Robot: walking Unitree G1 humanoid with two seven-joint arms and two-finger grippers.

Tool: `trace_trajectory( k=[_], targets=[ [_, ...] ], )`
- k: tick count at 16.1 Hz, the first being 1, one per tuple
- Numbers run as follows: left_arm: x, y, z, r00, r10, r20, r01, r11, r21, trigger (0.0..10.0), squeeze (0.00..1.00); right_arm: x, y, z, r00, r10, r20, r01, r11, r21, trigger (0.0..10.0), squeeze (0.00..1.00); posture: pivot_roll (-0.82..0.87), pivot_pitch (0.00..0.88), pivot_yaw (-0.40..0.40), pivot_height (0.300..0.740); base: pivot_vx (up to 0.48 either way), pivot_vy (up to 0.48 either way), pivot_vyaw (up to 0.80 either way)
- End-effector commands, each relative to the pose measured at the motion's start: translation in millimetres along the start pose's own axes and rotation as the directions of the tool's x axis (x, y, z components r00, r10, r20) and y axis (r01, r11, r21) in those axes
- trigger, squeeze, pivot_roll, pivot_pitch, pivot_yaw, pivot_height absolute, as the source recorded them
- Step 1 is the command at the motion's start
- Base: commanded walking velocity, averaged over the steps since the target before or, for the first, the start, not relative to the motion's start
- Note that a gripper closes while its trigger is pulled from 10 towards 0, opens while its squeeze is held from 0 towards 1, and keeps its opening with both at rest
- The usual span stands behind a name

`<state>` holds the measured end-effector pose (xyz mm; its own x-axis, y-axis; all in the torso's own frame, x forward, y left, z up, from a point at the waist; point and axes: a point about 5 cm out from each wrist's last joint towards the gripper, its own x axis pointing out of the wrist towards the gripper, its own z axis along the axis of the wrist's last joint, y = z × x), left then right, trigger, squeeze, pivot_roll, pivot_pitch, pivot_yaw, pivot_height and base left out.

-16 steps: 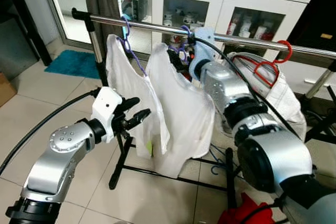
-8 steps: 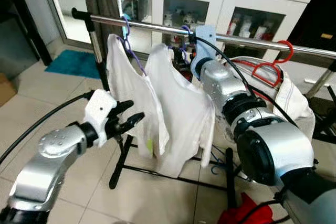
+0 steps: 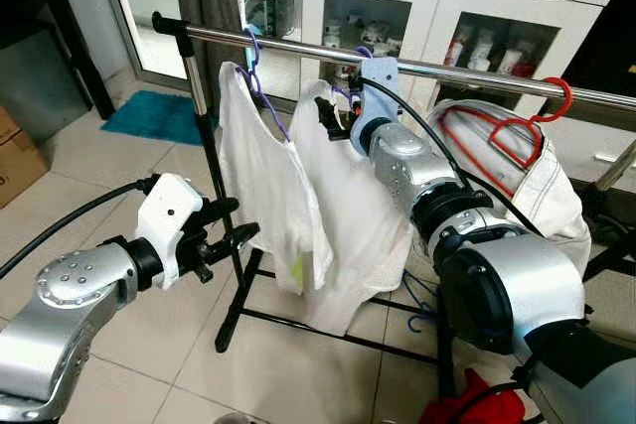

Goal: Hang hanger

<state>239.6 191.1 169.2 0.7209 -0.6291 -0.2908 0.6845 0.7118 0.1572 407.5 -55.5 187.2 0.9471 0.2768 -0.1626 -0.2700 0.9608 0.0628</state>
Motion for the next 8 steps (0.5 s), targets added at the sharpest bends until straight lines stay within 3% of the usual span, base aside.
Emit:
trace_trajectory(
  k=[1,4,6,7,8],
  targets=[
    [-4.0,-1.6,1.0,1.000,-0.007,-0.008,0.007,1.000,0.001,10.0,0.00,-0.7,-4.3,-6.1,0.999,-0.032,-0.031,0.032,0.999,0.011,10.0,0.00,0.08,0.042,-0.006,0.740,0.000,0.000,0.00],
    [-6.6,-5.0,-0.7,1.000,-0.019,-0.023,0.019,1.000,-0.012,10.0,0.00,-1.3,-7.2,-9.6,0.997,-0.057,-0.042,0.059,0.998,0.030,9.8,0.00,0.08,0.058,-0.002,0.740,0.000,0.000,0.00],
    [-7.2,-6.2,-0.8,0.999,-0.023,-0.028,0.023,1.000,-0.015,10.0,0.00,-1.6,-8.7,-10.6,0.997,-0.065,-0.045,0.067,0.997,0.038,8.7,0.00,0.08,0.062,-0.001,0.740,0.000,0.000,0.00],
    [-7.7,-7.0,-0.4,0.999,-0.026,-0.030,0.025,1.000,-0.017,10.0,0.00,-1.5,-8.9,-9.9,0.997,-0.064,-0.040,0.066,0.996,0.054,4.0,0.00,0.09,0.071,0.000,0.740,0.000,0.000,0.00],
    [-8.0,-7.4,-0.5,0.999,-0.028,-0.033,0.028,0.999,-0.019,10.0,0.00,-1.5,-9.0,-9.0,0.997,-0.063,-0.034,0.066,0.995,0.073,3.2,0.00,0.09,0.075,0.000,0.740,0.000,0.000,0.00]
  ],
)
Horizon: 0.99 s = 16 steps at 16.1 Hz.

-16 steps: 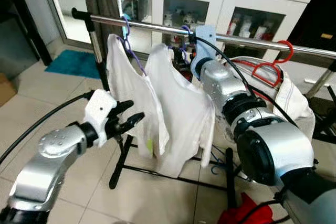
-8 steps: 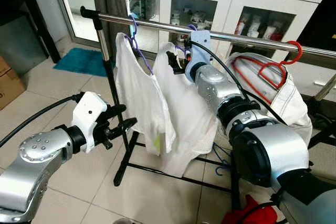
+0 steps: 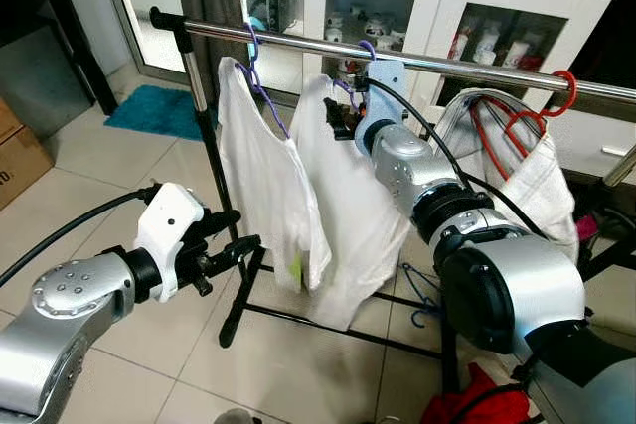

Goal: Hang hanger

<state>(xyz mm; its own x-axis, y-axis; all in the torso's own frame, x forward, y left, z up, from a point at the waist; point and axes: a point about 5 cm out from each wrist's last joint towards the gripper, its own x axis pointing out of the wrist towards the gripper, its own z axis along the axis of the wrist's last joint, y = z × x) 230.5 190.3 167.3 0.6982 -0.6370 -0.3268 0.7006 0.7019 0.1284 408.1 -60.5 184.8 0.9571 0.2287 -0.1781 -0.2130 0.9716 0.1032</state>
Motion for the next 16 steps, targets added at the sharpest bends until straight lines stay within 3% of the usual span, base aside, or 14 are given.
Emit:
trace_trajectory(
  k=[1,2,16],
  targets=[
    [-3.6,-0.7,2,1.000,-0.003,-0.004,0.003,1.000,0.001,10.0,0.00,-0.7,-4.1,-6,1.000,-0.015,-0.020,0.015,0.999,0.028,1.4,0.00,0.09,0.078,0.001,0.740,0.000,0.000,0.00],
    [-4.4,-0.9,1,1.000,-0.004,-0.008,0.004,1.000,0.000,10.0,0.00,-0.6,-3.5,-6,1.000,-0.015,-0.020,0.016,0.999,0.028,0.0,0.00,0.09,0.081,0.001,0.740,0.000,0.000,0.00],
    [-21.9,-6.8,3,0.998,-0.014,-0.062,0.013,1.000,-0.013,10.0,0.00,-2.0,-9.5,-16,0.997,-0.056,-0.060,0.054,0.998,-0.033,0.0,0.00,0.13,0.179,0.009,0.740,0.000,0.000,0.00]
  ],
)
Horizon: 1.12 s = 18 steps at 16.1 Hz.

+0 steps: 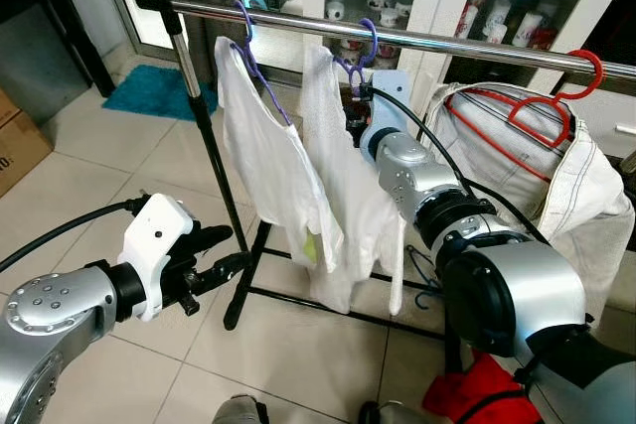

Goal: Hang hanger

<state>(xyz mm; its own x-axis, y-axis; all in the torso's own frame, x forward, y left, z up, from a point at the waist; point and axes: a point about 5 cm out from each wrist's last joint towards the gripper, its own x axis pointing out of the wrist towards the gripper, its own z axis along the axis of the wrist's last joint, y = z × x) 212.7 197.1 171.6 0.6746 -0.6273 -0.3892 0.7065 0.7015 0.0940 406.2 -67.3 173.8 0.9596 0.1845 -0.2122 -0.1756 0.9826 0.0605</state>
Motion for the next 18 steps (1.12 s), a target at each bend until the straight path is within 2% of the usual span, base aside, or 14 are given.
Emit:
trace_trajectory(
  k=[1,9,11,14,18],
  targets=[
    [-3.6,0.8,4,1.000,0.009,0.006,-0.009,1.000,0.017,10.0,0.00,-0.2,-1.7,-4,1.000,-0.007,-0.025,0.007,1.000,0.011,0.0,0.00,0.13,0.175,0.009,0.740,0.000,0.000,0.00],
    [6.1,0.1,1,0.999,0.022,0.040,-0.023,1.000,0.006,10.0,0.00,0.9,3.4,13,0.998,0.052,0.032,-0.052,0.999,0.005,0.0,0.00,0.06,0.081,-0.001,0.740,0.000,0.000,0.00],
    [13.0,0.4,1,0.998,0.023,0.059,-0.023,1.000,0.003,10.0,0.00,1.1,3.4,19,0.996,0.068,0.049,-0.068,0.998,-0.001,0.6,0.00,0.04,0.055,-0.003,0.740,0.000,0.000,0.00],
    [19.0,1.1,2,0.997,0.027,0.073,-0.027,1.000,0.004,10.0,0.00,1.0,4.3,18,0.996,0.083,0.045,-0.082,0.996,-0.016,0.0,0.00,0.03,0.039,-0.007,0.740,0.000,0.000,0.00],
    [22.1,1.3,2,0.996,0.027,0.085,-0.028,1.000,0.009,10.0,0.00,0.6,0.9,13,0.997,0.069,0.039,-0.069,0.998,-0.003,0.0,0.00,0.03,0.037,0.004,0.740,0.000,0.000,0.00]
  ],
)
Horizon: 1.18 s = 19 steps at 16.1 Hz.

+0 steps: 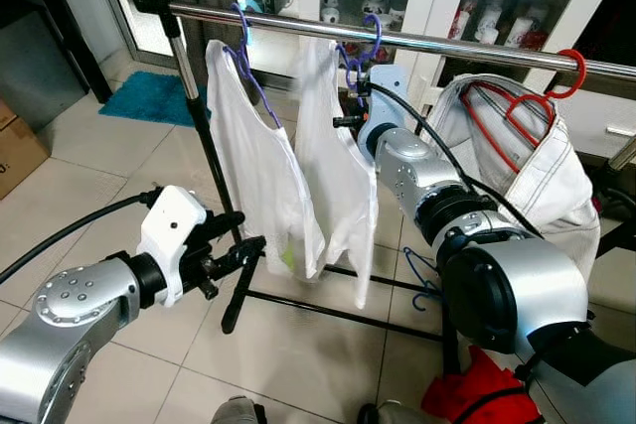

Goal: Hang hanger

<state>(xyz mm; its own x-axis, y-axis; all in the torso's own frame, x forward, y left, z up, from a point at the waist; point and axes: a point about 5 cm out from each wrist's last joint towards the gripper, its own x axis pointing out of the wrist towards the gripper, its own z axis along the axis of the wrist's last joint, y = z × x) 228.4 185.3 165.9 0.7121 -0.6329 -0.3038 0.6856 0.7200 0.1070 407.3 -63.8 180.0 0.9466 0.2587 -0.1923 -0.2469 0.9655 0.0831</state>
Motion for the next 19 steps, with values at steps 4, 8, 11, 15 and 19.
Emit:
trace_trajectory(
  k=[4,8,11,15,19],
  targets=[
    [2.9,0.2,0,1.000,-0.008,-0.003,0.008,1.000,0.014,10.0,0.00,0.1,-5.5,7,0.999,-0.029,0.015,0.029,0.999,-0.031,9.8,0.00,0.04,0.039,0.010,0.740,0.000,0.000,0.00],
    [4.5,-0.2,0,1.000,-0.007,-0.001,0.007,1.000,0.018,10.0,0.00,-0.9,-11.7,-2,0.997,-0.052,-0.050,0.047,0.994,-0.095,10.0,0.13,0.04,0.040,0.006,0.740,0.000,0.000,0.00],
    [4.9,0.0,1,1.000,0.001,0.006,-0.002,1.000,0.019,10.0,0.00,-1.2,-14.4,-2,0.996,-0.061,-0.061,0.055,0.993,-0.105,10.0,0.67,0.04,0.040,0.003,0.740,0.000,0.000,0.00],
    [4.1,0.5,1,1.000,0.012,0.013,-0.012,1.000,0.020,10.0,0.00,-0.6,-13.1,4,0.998,-0.048,-0.032,0.045,0.996,-0.082,10.0,1.00,0.04,0.041,-0.004,0.740,0.000,0.000,0.00],
    [4.4,5.0,3,0.997,0.067,0.041,-0.067,0.998,0.006,10.0,0.00,-0.1,-10.3,17,0.998,-0.036,0.055,0.037,0.999,-0.017,10.0,1.00,0.04,0.034,-0.009,0.740,0.000,0.000,0.00]
  ],
)
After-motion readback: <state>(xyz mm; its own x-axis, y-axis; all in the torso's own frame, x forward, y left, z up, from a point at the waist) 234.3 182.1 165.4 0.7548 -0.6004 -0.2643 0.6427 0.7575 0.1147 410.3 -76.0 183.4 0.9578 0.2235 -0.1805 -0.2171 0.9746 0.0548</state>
